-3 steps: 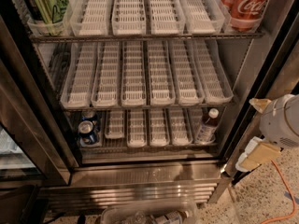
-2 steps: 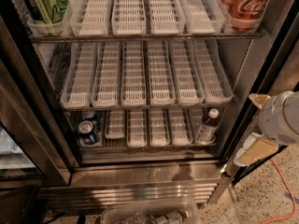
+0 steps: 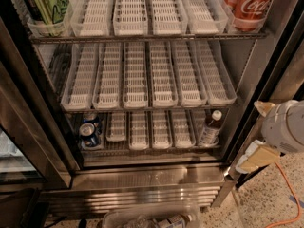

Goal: Pick blue plastic bottle from bottom shelf of fridge

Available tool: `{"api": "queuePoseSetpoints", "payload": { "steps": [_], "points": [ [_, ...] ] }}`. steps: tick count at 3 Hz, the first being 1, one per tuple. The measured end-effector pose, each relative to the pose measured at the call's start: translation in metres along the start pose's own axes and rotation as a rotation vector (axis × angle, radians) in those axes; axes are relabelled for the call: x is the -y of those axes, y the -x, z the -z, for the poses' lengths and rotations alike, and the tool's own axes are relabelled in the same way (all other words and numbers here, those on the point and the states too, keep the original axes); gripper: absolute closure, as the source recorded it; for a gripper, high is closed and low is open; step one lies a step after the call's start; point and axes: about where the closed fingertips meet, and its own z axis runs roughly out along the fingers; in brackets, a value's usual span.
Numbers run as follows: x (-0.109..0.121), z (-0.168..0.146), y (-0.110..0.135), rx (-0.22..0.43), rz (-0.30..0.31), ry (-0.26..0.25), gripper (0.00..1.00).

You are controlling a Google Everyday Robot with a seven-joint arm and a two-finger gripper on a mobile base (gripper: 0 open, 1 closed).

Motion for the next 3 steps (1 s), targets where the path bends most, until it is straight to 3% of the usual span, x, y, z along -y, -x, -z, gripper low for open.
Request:
{"api": "queuePoseSetpoints", "payload": {
  "steps": [1, 3],
  "points": [
    [-0.022, -0.029, -0.009, 0.039, -0.059, 0.003, 0.0],
    [-0.058, -0.084, -0.021, 0.125, -0.13, -0.041, 0.0]
  ]
}}
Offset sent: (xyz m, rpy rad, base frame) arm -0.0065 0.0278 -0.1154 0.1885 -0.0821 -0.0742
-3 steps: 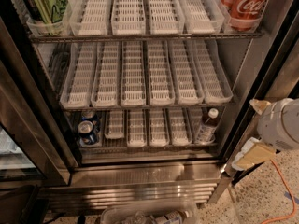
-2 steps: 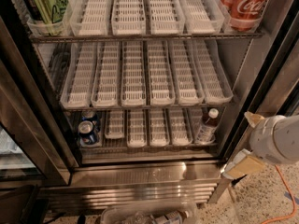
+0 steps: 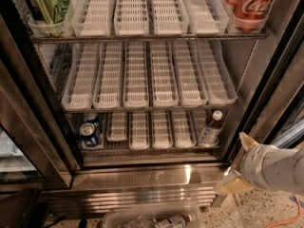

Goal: Pick blue plastic bottle from bottom shelf of fridge

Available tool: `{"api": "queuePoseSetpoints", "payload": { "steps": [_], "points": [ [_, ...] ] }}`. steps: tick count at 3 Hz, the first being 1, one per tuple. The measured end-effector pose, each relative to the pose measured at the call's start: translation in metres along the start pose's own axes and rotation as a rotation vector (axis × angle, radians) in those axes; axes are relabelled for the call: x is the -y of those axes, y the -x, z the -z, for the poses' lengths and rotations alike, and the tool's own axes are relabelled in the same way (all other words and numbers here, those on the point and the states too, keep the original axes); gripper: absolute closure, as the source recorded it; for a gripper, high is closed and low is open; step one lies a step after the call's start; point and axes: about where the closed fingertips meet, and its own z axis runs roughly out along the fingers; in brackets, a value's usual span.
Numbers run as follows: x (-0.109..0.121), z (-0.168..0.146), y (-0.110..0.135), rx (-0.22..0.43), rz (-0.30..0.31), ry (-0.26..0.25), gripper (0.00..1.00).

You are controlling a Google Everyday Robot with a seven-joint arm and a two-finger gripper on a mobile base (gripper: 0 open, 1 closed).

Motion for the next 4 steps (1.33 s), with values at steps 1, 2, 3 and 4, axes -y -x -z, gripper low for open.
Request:
{"api": "queuePoseSetpoints", "payload": {
  "steps": [1, 2, 3, 4],
  "points": [
    [-0.015, -0.019, -0.011, 0.032, -0.024, -0.027, 0.0],
    [-0.023, -0.039, -0.019, 0.075, -0.064, -0.041, 0.0],
    [-0.026, -0.061, -0.025, 0.115, -0.118, -0.043, 0.0],
    [-0.031, -0.076, -0.031, 0.111, -0.154, 0.006, 0.0]
  ]
}}
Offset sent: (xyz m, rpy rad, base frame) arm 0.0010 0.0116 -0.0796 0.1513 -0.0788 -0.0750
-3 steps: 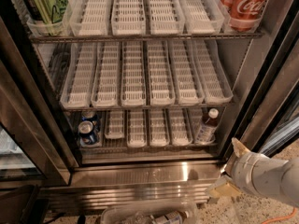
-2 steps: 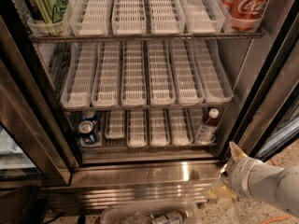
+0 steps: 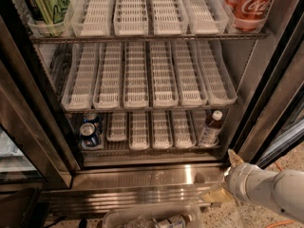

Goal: Pick blue plastic bottle from bottom shelf of fridge

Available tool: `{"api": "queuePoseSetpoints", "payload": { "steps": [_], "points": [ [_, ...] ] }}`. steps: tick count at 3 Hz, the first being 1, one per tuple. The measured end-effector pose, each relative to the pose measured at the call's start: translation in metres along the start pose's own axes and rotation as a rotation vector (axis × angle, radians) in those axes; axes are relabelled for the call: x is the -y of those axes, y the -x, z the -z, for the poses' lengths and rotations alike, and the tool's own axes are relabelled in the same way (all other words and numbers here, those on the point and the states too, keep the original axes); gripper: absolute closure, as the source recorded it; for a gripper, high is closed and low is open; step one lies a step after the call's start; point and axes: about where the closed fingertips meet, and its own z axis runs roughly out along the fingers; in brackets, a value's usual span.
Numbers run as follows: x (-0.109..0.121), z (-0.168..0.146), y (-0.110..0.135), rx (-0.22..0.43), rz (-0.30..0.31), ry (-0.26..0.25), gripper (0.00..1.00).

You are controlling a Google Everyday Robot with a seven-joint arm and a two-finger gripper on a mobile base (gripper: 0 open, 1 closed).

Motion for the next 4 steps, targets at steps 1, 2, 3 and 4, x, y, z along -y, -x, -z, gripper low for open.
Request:
{"api": "queuePoseSetpoints", "payload": {
  "steps": [1, 2, 3, 4],
  "points": [
    [0.0, 0.0, 0.0, 0.0, 0.0, 0.0, 0.0],
    [0.007, -0.011, 0.001, 0.058, -0.032, -0.051, 0.0],
    [0.02, -0.026, 0.008, 0.16, -0.088, -0.121, 0.0],
    [0.026, -0.038, 0.017, 0.237, -0.142, -0.134, 0.0]
  ]
}}
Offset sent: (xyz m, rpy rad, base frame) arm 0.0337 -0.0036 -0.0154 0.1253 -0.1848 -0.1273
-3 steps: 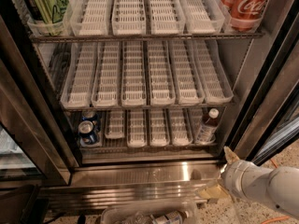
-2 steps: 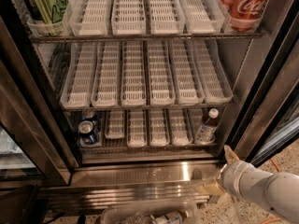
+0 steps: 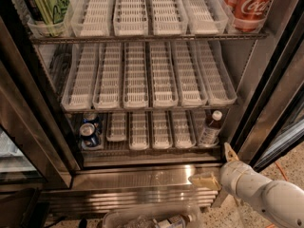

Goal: Pick blue plastic bottle from bottom shelf of fridge

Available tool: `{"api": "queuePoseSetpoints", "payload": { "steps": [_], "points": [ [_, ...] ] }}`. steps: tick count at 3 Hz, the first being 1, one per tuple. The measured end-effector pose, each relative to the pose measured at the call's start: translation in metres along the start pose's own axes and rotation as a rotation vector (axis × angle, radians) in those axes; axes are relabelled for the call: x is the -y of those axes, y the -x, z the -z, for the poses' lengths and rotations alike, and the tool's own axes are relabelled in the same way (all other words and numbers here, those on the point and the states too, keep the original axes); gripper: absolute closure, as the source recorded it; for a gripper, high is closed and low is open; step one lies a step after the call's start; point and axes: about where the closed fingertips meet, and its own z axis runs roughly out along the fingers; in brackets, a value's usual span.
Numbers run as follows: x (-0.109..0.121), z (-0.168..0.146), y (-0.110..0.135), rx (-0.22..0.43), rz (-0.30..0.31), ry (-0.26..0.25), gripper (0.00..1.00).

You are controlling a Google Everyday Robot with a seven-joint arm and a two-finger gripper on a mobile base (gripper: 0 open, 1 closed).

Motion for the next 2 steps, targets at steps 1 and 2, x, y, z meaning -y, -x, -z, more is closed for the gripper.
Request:
{"api": "queuePoseSetpoints", "payload": {
  "steps": [1, 2],
  "points": [
    [0.0, 0.0, 0.0, 0.0, 0.0, 0.0, 0.0],
    [0.0006, -0.0062, -0.0019, 0.057, -0.041, -0.053, 0.0]
  ]
}}
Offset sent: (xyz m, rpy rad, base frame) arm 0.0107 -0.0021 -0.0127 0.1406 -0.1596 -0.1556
